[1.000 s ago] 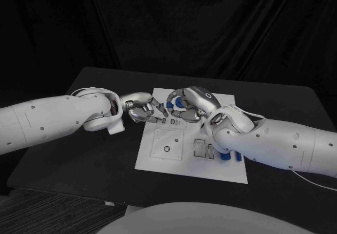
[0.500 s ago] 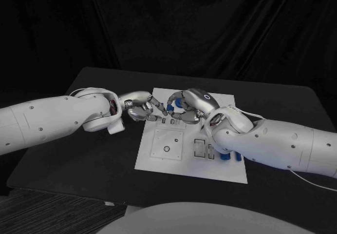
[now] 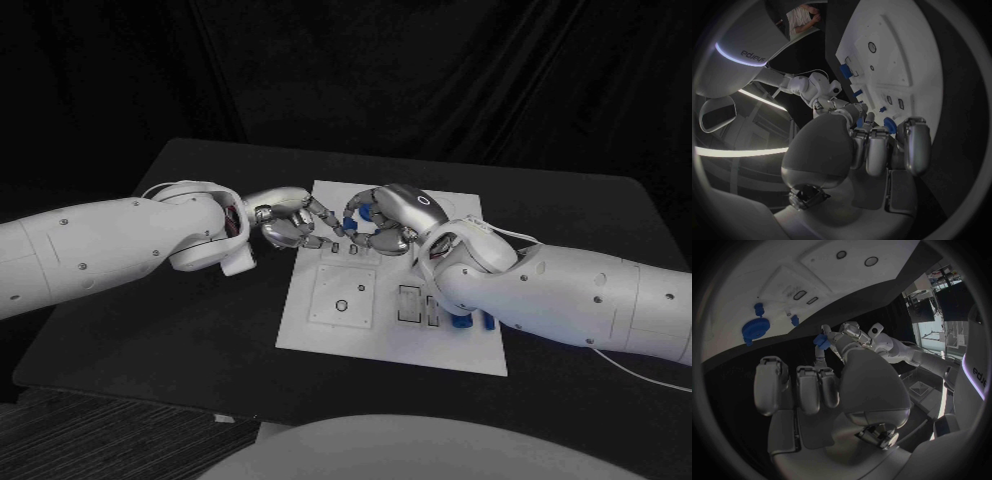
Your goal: Assemble the parts on the task board
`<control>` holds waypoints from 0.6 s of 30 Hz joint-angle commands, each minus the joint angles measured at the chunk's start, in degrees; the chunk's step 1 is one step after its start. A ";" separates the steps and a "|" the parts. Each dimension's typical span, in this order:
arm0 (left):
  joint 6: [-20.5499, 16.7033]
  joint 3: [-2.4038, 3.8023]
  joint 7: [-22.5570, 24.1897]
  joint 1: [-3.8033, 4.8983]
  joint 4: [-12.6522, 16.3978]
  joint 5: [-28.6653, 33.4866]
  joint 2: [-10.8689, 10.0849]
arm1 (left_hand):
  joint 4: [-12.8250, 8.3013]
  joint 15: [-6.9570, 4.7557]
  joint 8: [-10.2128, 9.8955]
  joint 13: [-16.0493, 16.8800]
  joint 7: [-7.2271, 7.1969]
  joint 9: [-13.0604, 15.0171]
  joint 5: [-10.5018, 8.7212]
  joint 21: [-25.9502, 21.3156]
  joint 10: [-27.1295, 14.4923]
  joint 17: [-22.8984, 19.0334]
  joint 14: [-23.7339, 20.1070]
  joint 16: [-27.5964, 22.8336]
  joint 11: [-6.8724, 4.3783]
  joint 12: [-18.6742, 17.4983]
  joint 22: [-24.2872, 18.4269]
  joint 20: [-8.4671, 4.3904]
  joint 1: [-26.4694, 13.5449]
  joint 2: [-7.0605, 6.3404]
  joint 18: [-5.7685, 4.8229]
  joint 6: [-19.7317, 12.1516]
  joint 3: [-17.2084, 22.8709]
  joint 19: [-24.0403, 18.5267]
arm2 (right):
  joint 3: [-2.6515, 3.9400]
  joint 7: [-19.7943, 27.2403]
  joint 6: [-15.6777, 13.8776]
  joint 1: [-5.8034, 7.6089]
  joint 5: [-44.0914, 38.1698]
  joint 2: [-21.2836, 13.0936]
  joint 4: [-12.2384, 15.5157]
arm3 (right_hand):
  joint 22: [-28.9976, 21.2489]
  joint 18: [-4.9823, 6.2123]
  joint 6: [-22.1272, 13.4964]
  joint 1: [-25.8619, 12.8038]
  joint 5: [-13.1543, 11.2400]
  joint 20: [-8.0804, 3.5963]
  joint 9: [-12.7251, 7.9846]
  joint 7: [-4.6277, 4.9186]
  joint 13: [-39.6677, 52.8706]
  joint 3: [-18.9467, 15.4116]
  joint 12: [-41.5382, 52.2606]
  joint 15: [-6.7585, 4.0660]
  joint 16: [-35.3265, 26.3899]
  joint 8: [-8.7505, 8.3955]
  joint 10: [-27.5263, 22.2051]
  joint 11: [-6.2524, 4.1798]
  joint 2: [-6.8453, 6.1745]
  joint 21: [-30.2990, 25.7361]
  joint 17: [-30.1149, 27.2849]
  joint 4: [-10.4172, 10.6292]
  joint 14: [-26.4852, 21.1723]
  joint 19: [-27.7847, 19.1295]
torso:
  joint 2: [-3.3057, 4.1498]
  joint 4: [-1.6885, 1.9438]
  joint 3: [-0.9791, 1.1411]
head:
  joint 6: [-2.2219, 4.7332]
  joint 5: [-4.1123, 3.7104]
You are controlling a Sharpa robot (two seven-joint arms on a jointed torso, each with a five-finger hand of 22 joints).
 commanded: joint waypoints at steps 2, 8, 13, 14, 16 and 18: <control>-0.03 0.05 0.90 -0.13 0.11 0.11 0.13 | -0.10 0.01 -0.08 15.13 -0.18 -0.62 0.29 0.38 6.07 15.23 6.54 0.76 0.05 0.14 11.67 0.21 -1.81 0.18 -0.83 -0.56 1.94 0.63 | 0.03 -1.11 0.61 -0.18 -0.08 0.21 -0.19 | 11.68 1.41 3.05 0.26 -0.03 -0.39 5.86 -1.21 15.46 1.72 0.95 -0.20 1.41 4.89 6.27 -0.28 0.08 -1.48 15.92 -0.17 6.60 -0.07 | 0.02 0.00 -0.02 | -0.01 -0.03; -0.02 0.05 0.91 -0.16 0.00 0.11 0.22 | -0.14 -0.14 -0.26 15.13 -0.47 -1.01 0.25 0.35 6.07 15.23 6.54 0.76 -0.16 0.14 11.66 0.10 -1.86 0.15 -0.81 -0.96 2.03 0.62 | 0.03 -1.22 0.84 -0.22 -0.08 0.35 -0.43 | 11.68 1.41 3.00 0.26 -0.05 -0.39 5.86 -1.20 15.46 1.74 0.95 -0.20 1.41 4.85 6.27 -0.27 0.10 -1.49 15.92 -0.17 6.60 -0.07 | 0.01 -0.03 0.01 | -0.01 -0.13; -0.15 0.05 0.96 -0.17 -0.04 0.11 0.21 | -0.20 -0.33 -0.52 15.13 -0.78 -1.58 0.24 0.32 6.07 15.23 6.54 0.76 -0.40 0.14 11.64 -0.03 -1.89 0.13 -0.80 -1.91 2.12 0.59 | 0.03 -1.42 1.41 -0.25 -0.08 0.39 -0.58 | 11.66 1.42 2.86 0.24 -0.11 -0.39 5.84 -1.14 15.46 1.78 0.95 -0.17 1.41 4.74 6.27 -0.23 0.12 -1.55 15.92 -0.17 6.60 -0.10 | 0.03 0.02 -0.02 | -0.01 -0.15; -0.18 0.05 0.96 -0.18 -0.04 0.11 0.20 | -0.20 -0.33 -0.52 15.13 -0.78 -1.58 0.24 0.32 6.07 15.23 6.54 0.76 -0.40 0.14 11.64 -0.03 -1.89 0.13 -0.80 -1.91 2.12 0.59 | 0.03 -1.46 1.55 -0.25 -0.08 0.40 -0.60 | 11.63 1.44 2.80 0.22 -0.14 -0.38 5.83 -1.12 15.46 1.78 0.95 -0.16 1.41 4.69 6.27 -0.21 0.12 -1.62 15.92 -0.17 6.60 -0.13 | 0.02 0.02 -0.01 | -0.01 -0.15; -0.22 0.05 0.97 -0.18 -0.04 0.11 0.19 | -0.21 -0.34 -0.53 15.13 -0.80 -1.61 0.24 0.32 6.07 15.23 6.54 0.76 -0.42 0.14 11.64 -0.04 -1.89 0.13 -0.80 -1.96 2.13 0.59 | 0.03 -1.54 1.81 -0.26 -0.08 0.40 -0.60 | 11.63 1.44 2.80 0.22 -0.14 -0.38 5.83 -1.12 15.46 1.78 0.95 -0.16 1.41 4.69 6.27 -0.21 0.12 -1.62 15.92 -0.17 6.60 -0.13 | 0.03 0.00 -0.02 | -0.01 -0.16; -0.30 0.05 0.99 -0.18 -0.05 0.11 0.20 | -0.21 -0.34 -0.53 15.13 -0.80 -1.61 0.24 0.32 6.07 15.23 6.54 0.76 -0.42 0.14 11.64 -0.04 -1.89 0.13 -0.80 -1.96 2.13 0.59 | 0.03 -1.64 2.11 -0.26 -0.08 0.40 -0.61 | 11.65 1.43 2.71 0.17 -0.20 -0.37 5.82 -1.08 15.46 1.79 0.95 -0.14 1.41 4.61 6.27 -0.18 0.12 -1.59 15.92 -0.16 6.60 -0.11 | 0.04 0.00 -0.01 | -0.01 -0.16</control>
